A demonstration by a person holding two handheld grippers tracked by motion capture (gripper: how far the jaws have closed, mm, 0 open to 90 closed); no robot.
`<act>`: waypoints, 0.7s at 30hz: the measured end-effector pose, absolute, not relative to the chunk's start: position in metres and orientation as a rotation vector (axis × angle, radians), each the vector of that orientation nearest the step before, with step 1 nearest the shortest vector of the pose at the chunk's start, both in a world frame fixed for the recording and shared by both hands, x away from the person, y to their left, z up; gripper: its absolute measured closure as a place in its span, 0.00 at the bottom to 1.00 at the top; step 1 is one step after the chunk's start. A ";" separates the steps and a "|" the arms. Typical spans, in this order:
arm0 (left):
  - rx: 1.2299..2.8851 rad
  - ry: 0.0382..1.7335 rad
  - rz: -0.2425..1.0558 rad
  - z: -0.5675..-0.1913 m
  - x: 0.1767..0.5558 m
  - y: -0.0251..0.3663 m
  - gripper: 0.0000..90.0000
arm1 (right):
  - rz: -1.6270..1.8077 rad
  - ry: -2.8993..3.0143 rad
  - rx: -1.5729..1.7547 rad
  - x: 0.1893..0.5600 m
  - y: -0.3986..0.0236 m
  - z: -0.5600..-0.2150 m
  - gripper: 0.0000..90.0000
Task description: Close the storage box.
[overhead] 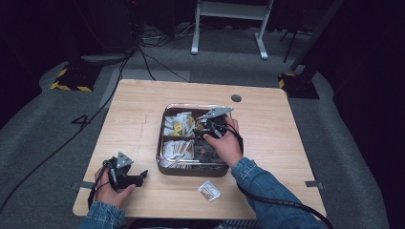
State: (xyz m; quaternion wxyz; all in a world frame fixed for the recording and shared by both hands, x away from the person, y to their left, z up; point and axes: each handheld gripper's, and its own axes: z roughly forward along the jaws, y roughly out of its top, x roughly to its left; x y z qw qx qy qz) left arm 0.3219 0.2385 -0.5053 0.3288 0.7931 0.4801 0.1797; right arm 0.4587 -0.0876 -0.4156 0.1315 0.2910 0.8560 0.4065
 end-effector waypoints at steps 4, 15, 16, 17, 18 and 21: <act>2.076 1.256 0.470 -0.505 0.322 0.238 0.18 | 1.161 2.482 0.848 0.458 -0.086 -0.420 0.65; 2.082 1.248 0.466 -0.505 0.321 0.238 0.18 | 1.126 2.493 0.873 0.458 -0.080 -0.435 0.65; 2.082 1.247 0.466 -0.505 0.321 0.238 0.18 | 1.129 2.491 0.868 0.458 -0.080 -0.435 0.65; 2.083 1.247 0.465 -0.505 0.321 0.238 0.18 | 1.126 2.492 0.866 0.457 -0.079 -0.436 0.65; 2.083 1.247 0.466 -0.505 0.321 0.238 0.18 | 1.127 2.495 0.863 0.457 -0.078 -0.436 0.65; 2.080 1.249 0.464 -0.505 0.321 0.238 0.18 | 1.129 2.496 0.864 0.456 -0.077 -0.436 0.65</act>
